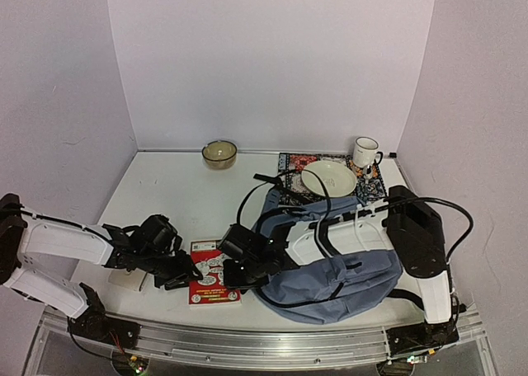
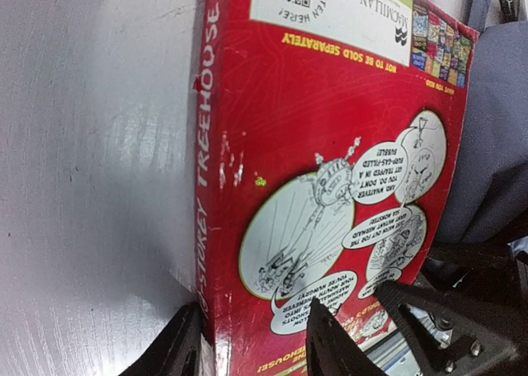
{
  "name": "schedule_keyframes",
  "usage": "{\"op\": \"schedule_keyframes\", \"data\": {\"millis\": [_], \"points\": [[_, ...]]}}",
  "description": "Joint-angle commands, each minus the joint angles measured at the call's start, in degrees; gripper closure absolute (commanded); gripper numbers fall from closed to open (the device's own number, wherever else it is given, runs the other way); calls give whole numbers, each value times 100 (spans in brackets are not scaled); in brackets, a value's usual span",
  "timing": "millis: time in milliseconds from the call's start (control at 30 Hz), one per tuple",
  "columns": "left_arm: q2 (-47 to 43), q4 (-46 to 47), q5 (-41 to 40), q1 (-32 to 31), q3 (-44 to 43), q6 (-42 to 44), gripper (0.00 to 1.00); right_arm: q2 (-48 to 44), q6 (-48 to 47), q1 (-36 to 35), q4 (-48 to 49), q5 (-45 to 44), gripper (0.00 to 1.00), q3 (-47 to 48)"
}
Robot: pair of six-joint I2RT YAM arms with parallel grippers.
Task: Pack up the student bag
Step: Pick up the book from the center of the board.
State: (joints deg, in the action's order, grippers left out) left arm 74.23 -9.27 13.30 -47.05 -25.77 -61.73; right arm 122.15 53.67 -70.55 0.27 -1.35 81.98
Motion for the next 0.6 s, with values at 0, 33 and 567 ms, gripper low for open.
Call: {"op": "schedule_keyframes", "data": {"millis": [0, 33, 567], "points": [[-228, 795, 282, -174, 156, -440, 55, -486, 3, 10, 903, 414, 74, -361], [-293, 800, 229, -174, 184, -485, 55, -568, -23, 22, 1001, 455, 79, -398], [-721, 1394, 86, -181, 540, -1032, 55, -479, -145, 75, 1548, 1113, 85, -156]]}}
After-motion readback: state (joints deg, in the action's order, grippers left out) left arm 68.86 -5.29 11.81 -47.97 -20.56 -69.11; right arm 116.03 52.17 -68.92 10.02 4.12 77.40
